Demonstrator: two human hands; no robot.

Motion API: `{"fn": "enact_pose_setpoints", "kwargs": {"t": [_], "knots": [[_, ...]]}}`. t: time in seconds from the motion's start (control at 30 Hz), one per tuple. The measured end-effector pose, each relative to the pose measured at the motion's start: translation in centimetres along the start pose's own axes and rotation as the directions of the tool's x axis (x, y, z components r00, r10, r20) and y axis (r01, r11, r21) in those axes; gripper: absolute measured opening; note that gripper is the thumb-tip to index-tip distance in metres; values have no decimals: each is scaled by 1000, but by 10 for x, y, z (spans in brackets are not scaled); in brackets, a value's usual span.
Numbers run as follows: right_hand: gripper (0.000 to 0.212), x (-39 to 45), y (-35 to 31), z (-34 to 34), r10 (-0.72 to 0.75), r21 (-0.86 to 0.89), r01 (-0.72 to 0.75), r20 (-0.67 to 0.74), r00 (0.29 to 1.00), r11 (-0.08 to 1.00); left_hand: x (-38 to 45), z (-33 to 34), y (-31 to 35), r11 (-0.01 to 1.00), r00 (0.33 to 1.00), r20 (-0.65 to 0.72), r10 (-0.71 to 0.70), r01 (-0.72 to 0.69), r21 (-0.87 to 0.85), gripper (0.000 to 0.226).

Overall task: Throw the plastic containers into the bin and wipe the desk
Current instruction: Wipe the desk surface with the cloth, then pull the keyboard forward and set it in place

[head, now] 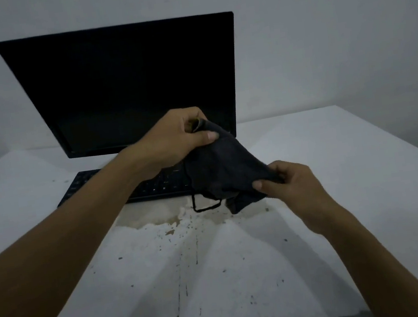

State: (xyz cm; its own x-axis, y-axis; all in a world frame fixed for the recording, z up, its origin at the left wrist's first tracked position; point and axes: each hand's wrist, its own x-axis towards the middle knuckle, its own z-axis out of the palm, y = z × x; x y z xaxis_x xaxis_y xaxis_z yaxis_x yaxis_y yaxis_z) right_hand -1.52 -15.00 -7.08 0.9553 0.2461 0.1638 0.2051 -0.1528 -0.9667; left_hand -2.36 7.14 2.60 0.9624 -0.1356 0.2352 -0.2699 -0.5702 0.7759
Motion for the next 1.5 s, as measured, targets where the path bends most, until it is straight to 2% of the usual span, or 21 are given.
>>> {"fn": "enact_pose_setpoints", "kwargs": {"t": [0.1,0.2,0.33,0.5,0.63,0.7,0.8,0.9,0.97,1.1,1.2,1.27,1.37,1.5], "knots": [[7,11,2,-26,58,280,-37,-67,996,959,14,14,-5,999,999,-42,-27,26,-29,11],[10,27,5,-52,88,377,-21,-161,983,926,31,40,-8,994,997,-42,-72,68,-90,10],[13,56,13,-80,157,324,-49,-314,936,945,66,78,-21,959,986,-26,-166,156,-236,11],[38,97,29,-107,185,130,-142,-423,887,981,112,114,-38,909,957,-26,-290,267,-320,12],[47,129,53,-119,205,-16,-242,-476,855,970,144,143,-56,933,935,-107,-338,318,-171,19],[51,139,63,-120,171,-119,-263,-499,850,958,153,154,-63,951,943,-140,-302,308,19,27],[49,145,73,-120,125,-270,-278,-472,872,922,153,166,-68,916,983,-101,-150,177,361,38],[34,146,85,-121,73,-383,-267,-452,889,884,146,177,-76,871,998,65,-24,-12,492,29],[27,148,89,-123,50,-404,-261,-463,885,876,142,182,-81,843,990,139,-6,-70,533,29],[13,151,93,-124,-24,-492,-250,-486,874,834,140,185,-85,824,991,133,-13,-65,563,32],[15,147,88,-115,-102,-629,-258,-477,873,734,138,185,-83,799,991,135,-24,-62,598,32],[23,142,83,-108,-126,-712,-221,-400,908,667,135,185,-81,791,991,132,-1,-80,607,30],[17,138,84,-101,-77,-815,-142,-222,972,562,129,185,-83,772,991,131,28,-105,627,31],[16,134,91,-100,-105,-838,-88,-170,980,539,126,182,-86,760,990,141,17,-105,641,33]]}}
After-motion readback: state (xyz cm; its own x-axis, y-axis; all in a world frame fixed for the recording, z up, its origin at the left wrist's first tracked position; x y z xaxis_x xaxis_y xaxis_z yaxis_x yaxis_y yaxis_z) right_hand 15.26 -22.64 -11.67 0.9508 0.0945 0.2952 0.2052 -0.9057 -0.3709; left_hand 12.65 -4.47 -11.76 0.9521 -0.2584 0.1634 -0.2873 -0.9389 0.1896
